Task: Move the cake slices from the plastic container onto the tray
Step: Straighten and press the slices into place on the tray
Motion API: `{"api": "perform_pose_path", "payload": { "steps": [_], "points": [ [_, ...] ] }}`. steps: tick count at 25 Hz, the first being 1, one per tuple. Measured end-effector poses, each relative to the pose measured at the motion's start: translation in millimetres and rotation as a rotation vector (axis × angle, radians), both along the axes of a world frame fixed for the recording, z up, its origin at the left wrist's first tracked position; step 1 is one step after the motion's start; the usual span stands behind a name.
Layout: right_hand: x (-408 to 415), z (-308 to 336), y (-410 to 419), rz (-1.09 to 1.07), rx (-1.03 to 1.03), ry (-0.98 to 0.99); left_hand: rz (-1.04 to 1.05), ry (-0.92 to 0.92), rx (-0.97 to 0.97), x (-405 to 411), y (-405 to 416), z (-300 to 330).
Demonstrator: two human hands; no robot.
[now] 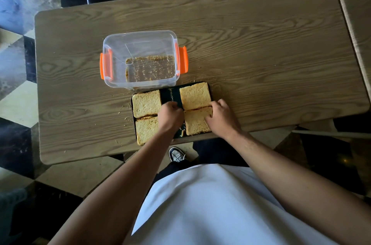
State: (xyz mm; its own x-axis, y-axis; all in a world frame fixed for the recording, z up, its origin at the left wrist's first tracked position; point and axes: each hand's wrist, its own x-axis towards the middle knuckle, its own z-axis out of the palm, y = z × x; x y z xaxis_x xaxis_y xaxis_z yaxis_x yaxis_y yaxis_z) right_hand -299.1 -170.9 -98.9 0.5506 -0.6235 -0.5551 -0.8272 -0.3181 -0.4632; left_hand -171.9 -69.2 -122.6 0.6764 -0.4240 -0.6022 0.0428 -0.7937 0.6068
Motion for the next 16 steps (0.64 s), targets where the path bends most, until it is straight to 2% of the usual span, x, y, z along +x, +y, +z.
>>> {"api": "perform_pose_path", "payload": {
  "steps": [6,11,16],
  "points": [
    [7,-6,-6,0.059,0.024,-0.052,0.007,0.042,-0.052,7,-18,2],
    [10,-10,-9,0.058,0.053,-0.049,-0.024,0.044,0.012,10,-21,1],
    [10,-10,-5,0.059,0.047,-0.064,-0.086,-0.056,-0.008,5,-16,8]
  ]
}}
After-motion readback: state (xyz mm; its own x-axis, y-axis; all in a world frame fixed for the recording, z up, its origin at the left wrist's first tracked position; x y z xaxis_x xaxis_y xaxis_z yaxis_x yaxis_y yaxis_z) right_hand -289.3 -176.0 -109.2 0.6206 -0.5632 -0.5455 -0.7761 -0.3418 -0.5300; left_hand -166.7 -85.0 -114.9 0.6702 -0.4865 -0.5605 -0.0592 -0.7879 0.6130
